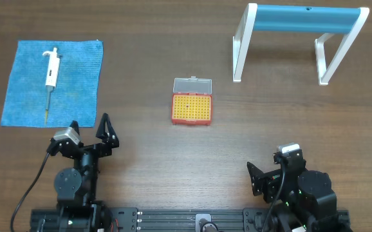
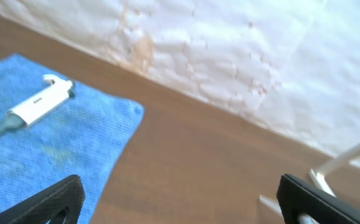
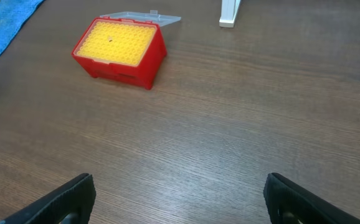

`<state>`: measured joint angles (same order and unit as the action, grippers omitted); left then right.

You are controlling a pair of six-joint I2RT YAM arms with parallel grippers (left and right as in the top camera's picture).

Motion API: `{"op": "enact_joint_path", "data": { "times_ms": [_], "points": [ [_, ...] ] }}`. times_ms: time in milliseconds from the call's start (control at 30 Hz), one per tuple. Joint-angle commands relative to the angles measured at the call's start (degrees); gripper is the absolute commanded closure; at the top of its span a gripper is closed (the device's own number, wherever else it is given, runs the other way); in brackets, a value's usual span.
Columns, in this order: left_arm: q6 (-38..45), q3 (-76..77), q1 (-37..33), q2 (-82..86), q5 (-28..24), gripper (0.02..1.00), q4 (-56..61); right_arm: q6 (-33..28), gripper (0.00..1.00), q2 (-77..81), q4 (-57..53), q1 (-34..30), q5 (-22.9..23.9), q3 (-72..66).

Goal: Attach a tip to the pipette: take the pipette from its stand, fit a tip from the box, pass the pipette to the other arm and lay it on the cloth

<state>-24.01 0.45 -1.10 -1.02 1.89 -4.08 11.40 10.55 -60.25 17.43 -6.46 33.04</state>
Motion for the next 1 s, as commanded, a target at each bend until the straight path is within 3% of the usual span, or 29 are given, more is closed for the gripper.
{"op": "enact_joint_path", "data": {
  "times_ms": [33,667,733,833,900,933,1000],
  "points": [
    [0.96,-0.13,-0.35,0.83,-2.6,0.02,-0.46,-0.81,0.123,-0.31,0.09,0.17,0.7,-0.09],
    [0.96,-0.13,-0.35,0.83,-2.6,0.023,-0.48,-0.96,0.121,-0.31,0.09,0.17,0.85,-0.09],
    [0.96,-0.13,-0.35,0.83,-2.6,0.02,-0.48,-3.28,0.123,-0.42,0.7,0.13,4.26,-0.15],
    [0.96,-0.13,-0.35,0.83,-2.6,0.023,-0.48,-11.21,0.123,-0.74,14.53,-3.23,9.07,-2.67],
    [0.96,-0.13,-0.35,0.83,-2.6,0.02,-0.48,-22.88,0.123,-0.74,35.67,-8.57,9.9,-9.97],
    [0.96,-0.13,-0.35,0.83,-2.6,0.02,-0.46,-23.74,0.121,-0.74,47.67,-11.67,9.88,-15.54],
    [0.96,-0.13,-0.35,0.83,-2.6,0.02,-0.48,-23.71,0.123,-1.27,60.39,-14.08,8.5,-23.67]
  ]
}}
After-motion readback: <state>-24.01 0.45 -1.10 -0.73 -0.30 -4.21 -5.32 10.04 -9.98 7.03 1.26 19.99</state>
